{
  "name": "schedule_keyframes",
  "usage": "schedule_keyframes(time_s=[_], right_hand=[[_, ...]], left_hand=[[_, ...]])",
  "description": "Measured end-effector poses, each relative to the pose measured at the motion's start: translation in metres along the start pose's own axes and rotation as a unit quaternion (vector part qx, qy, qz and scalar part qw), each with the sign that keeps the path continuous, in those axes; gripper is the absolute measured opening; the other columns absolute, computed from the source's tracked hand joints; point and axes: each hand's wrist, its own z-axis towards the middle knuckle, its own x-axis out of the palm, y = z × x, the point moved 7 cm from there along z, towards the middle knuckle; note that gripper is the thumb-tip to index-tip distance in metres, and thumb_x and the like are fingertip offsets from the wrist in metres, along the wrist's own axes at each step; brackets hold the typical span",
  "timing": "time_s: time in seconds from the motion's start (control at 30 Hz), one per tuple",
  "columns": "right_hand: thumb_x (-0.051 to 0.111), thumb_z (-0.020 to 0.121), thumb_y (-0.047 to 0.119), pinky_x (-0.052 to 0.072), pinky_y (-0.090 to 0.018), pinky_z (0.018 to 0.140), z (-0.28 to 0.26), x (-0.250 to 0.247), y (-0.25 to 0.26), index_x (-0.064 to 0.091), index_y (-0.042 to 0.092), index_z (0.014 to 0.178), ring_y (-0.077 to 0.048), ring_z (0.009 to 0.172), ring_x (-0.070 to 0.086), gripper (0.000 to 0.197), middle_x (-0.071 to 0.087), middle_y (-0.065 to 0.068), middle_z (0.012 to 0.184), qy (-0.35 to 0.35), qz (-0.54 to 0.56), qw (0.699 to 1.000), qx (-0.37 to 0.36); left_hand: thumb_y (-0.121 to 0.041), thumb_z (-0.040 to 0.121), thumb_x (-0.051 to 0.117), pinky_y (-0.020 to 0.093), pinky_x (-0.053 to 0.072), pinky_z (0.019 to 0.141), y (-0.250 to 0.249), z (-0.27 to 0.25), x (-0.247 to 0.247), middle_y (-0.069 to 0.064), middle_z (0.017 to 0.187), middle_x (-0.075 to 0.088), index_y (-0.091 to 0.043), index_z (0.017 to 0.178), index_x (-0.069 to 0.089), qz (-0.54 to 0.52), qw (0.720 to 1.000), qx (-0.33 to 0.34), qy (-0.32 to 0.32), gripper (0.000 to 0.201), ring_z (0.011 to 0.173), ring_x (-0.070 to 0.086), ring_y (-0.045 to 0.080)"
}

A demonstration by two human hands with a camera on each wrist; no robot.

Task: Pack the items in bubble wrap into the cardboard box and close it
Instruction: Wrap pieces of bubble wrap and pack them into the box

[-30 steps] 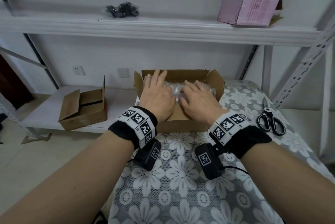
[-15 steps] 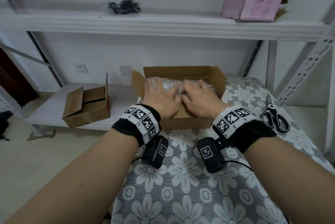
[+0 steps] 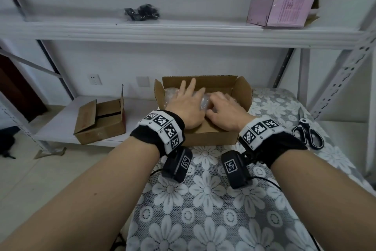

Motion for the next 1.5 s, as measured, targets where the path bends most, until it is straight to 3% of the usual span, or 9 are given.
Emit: schedule_keyframes(time_s=[0.23, 0.47, 0.6, 0.83, 0.9, 1.0, 1.13, 1.27, 1.5], right_hand=[[0.034, 0.095, 0.038, 0.026, -0.049, 0.113, 0.000, 0.004, -0.004, 0.039, 0.019, 0.127, -0.033, 0.138, 0.030, 0.038, 0.029, -0.004, 0.152, 0.004, -0.007, 1.000, -0.011], [0.025, 0.101, 0.038, 0.011, -0.051, 0.118, -0.012, 0.010, -0.008, 0.037, 0.022, 0.129, -0.036, 0.146, 0.005, 0.035, 0.004, 0.006, 0.160, -0.003, -0.033, 0.999, -0.029], [0.021, 0.100, 0.045, 0.004, -0.051, 0.119, -0.017, 0.012, -0.006, 0.034, 0.030, 0.138, -0.031, 0.147, -0.004, 0.043, -0.002, 0.009, 0.160, -0.008, -0.046, 0.999, -0.019], [0.021, 0.100, 0.047, 0.000, -0.051, 0.118, -0.024, 0.011, 0.003, 0.039, 0.031, 0.136, -0.027, 0.147, -0.009, 0.044, -0.003, 0.009, 0.160, -0.011, -0.046, 0.999, 0.013], [0.023, 0.099, 0.047, 0.001, -0.052, 0.118, -0.027, 0.007, 0.005, 0.036, 0.031, 0.140, -0.027, 0.147, -0.009, 0.045, -0.002, 0.009, 0.160, -0.012, -0.042, 0.999, 0.018], [0.032, 0.098, 0.047, 0.002, -0.053, 0.118, -0.029, 0.000, 0.018, 0.030, 0.029, 0.144, -0.027, 0.147, -0.005, 0.049, 0.004, 0.008, 0.160, -0.030, -0.049, 0.998, 0.014], [0.048, 0.095, 0.039, 0.002, -0.052, 0.117, -0.023, -0.007, 0.052, 0.025, 0.030, 0.146, -0.026, 0.147, -0.005, 0.057, 0.003, 0.006, 0.160, -0.064, -0.066, 0.995, -0.046], [0.064, 0.086, 0.033, 0.002, -0.055, 0.116, -0.008, -0.007, 0.067, 0.020, 0.036, 0.148, -0.028, 0.147, -0.009, 0.076, -0.003, 0.004, 0.161, -0.023, -0.094, 0.993, -0.066], [0.082, 0.063, 0.048, 0.002, -0.057, 0.116, 0.028, -0.014, 0.056, -0.001, 0.033, 0.151, -0.026, 0.146, -0.012, 0.123, -0.008, 0.004, 0.160, 0.087, -0.129, 0.988, -0.001]], left_hand=[[-0.048, 0.100, 0.022, 0.044, 0.004, 0.118, 0.007, 0.002, 0.012, 0.012, 0.159, -0.011, -0.031, 0.151, -0.006, -0.021, 0.995, -0.047, 0.084, 0.062, 0.147, -0.001, 0.034], [-0.046, 0.100, 0.021, 0.046, -0.001, 0.119, 0.006, -0.012, 0.017, 0.017, 0.159, -0.010, -0.027, 0.152, -0.004, -0.019, 0.999, -0.027, 0.012, 0.061, 0.146, -0.008, 0.035], [-0.056, 0.096, 0.017, 0.053, 0.015, 0.117, 0.017, -0.023, 0.027, 0.030, 0.154, 0.005, -0.031, 0.151, -0.004, 0.012, 0.998, -0.069, -0.001, 0.064, 0.144, 0.003, 0.045], [-0.062, 0.093, 0.026, 0.045, 0.029, 0.114, 0.025, -0.012, 0.019, 0.020, 0.157, 0.014, -0.036, 0.151, 0.003, -0.043, 0.995, -0.069, 0.058, 0.068, 0.140, 0.029, 0.038], [-0.057, 0.093, 0.037, 0.045, 0.033, 0.112, 0.021, -0.021, 0.014, 0.016, 0.154, 0.027, -0.030, 0.151, 0.015, -0.079, 0.996, -0.044, 0.008, 0.068, 0.137, 0.035, 0.034], [-0.038, 0.091, 0.054, 0.036, 0.032, 0.112, 0.024, -0.045, -0.013, 0.006, 0.146, 0.040, -0.019, 0.143, 0.036, -0.125, 0.971, 0.006, -0.205, 0.059, 0.135, 0.036, 0.022], [-0.023, 0.079, 0.065, 0.038, 0.029, 0.110, 0.056, -0.072, -0.036, 0.009, 0.141, 0.039, -0.015, 0.140, 0.036, -0.122, 0.908, -0.073, -0.394, 0.068, 0.130, 0.035, 0.026], [-0.034, 0.081, 0.068, 0.040, 0.019, 0.116, 0.091, -0.059, -0.012, 0.014, 0.151, 0.026, -0.009, 0.150, 0.012, -0.275, 0.905, -0.144, -0.290, 0.092, 0.141, 0.020, 0.030], [-0.027, 0.069, 0.072, 0.043, 0.045, 0.099, 0.084, -0.039, 0.008, -0.001, 0.124, 0.053, -0.023, 0.135, 0.038, -0.336, 0.910, -0.062, -0.235, 0.074, 0.120, 0.048, 0.020]])
